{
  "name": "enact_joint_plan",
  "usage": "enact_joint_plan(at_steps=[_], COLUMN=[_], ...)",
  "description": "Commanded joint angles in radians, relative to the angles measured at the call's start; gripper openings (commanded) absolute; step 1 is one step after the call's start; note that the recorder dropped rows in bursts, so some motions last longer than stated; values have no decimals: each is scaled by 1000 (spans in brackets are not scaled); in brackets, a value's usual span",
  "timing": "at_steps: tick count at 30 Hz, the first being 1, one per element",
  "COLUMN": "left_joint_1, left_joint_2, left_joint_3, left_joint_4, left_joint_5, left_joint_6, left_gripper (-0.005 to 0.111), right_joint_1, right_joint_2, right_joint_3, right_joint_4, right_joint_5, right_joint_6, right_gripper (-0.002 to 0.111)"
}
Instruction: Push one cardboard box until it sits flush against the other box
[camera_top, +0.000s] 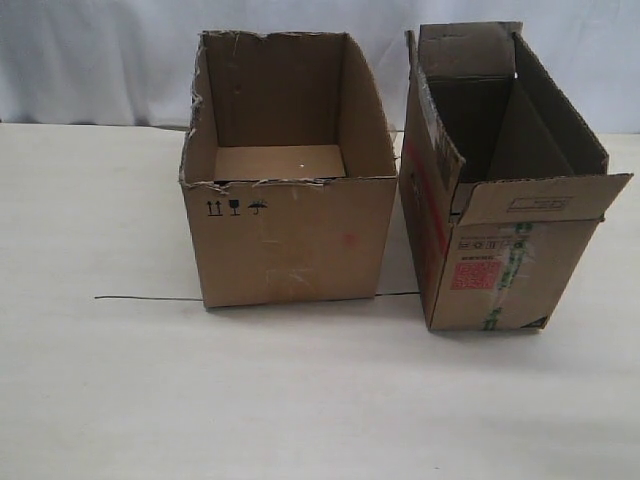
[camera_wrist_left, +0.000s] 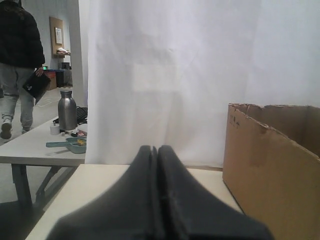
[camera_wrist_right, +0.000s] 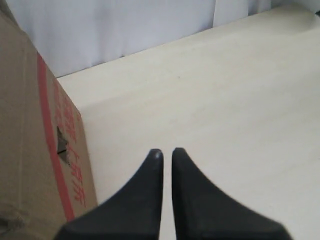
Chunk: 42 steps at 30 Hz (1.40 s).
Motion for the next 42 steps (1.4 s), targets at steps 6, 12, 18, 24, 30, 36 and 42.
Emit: enact_joint_plan(at_steps=[6,12,18,24,30,36,42], left_joint_1=[-7,-7,-7,-7,-7,-7,-7], left_joint_2=[-4,-4,-4,-4,-4,-4,-4], left_joint_3=[3,3,3,3,3,3,3], left_joint_4=[1,1,1,1,1,1,1], left_joint_5=[-5,-5,-5,-5,-5,-5,-5], left_joint_6=[-2,-2,-2,-2,-2,-2,-2], left_gripper=[0,0,0,0,0,0,0], right_joint_1=[-176,-176,-176,-181,-181,-181,-248], right_joint_2=[441,709,837,896,877,856,834], right_joint_3=[-227,-387,-463,-512,-545,-539,-498], right_joint_4=[0,-39,-267,-738,-836,-837,-228], right_joint_5=[-210,-305,-385,-388,-384,-377,-398], right_joint_6=[145,166,224,703,745,745,218], right_gripper=[5,5,5,5,5,5,5])
